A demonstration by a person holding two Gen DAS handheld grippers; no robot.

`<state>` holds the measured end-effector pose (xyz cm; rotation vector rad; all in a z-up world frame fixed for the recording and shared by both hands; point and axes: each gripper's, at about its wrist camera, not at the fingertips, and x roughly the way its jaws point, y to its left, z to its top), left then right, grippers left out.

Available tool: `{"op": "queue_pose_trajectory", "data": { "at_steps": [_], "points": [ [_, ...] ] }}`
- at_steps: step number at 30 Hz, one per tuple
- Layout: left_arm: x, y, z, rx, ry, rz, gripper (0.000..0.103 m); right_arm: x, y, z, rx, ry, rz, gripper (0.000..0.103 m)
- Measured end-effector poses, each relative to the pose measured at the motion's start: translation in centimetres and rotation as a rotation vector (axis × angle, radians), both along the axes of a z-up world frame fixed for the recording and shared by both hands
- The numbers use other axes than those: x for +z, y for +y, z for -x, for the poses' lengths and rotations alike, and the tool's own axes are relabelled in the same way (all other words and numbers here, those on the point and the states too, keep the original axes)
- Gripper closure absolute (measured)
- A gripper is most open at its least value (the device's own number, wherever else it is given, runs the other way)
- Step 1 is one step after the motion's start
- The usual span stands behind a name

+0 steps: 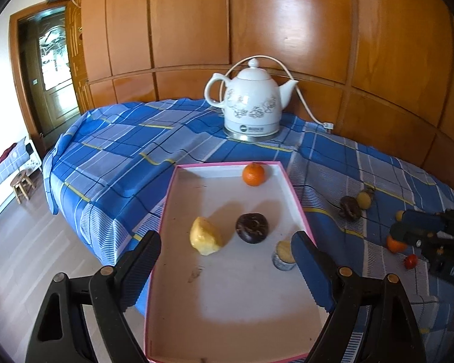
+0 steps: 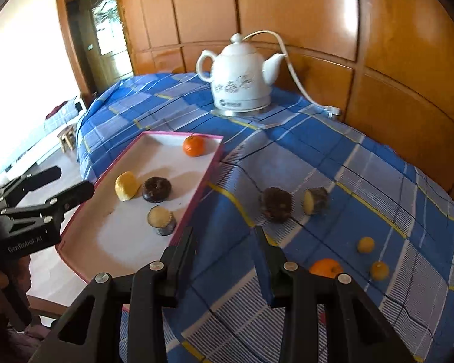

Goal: Organize fruits
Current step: 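Withdraw the right gripper from the tray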

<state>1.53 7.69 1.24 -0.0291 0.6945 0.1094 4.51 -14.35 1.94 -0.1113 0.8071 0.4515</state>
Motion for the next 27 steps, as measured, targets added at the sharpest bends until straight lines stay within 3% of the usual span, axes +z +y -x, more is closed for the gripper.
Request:
{"op": "queue_pose_trajectory", "data": {
  "at_steps": [7, 11, 27],
  "points": [
    [-0.3, -1.9, 0.1, -0.053, 0.014, -0.014, 0.015, 0.5, -2.3, 0.4, -0.025, -0.011, 0.020, 0.062],
    [-0.4, -2.9, 0.2, -0.084, 0.021, -0.027, 0.015, 0.4, -4.0, 0.4, -0.047, 0.002, 0.029, 0.053],
    [-0.8, -5.4, 0.4, -0.152, 0.038, -0.068, 0.015, 1.5, -12.8, -0.8, -0.205, -0.024, 0.102, 0.053]
  ]
}}
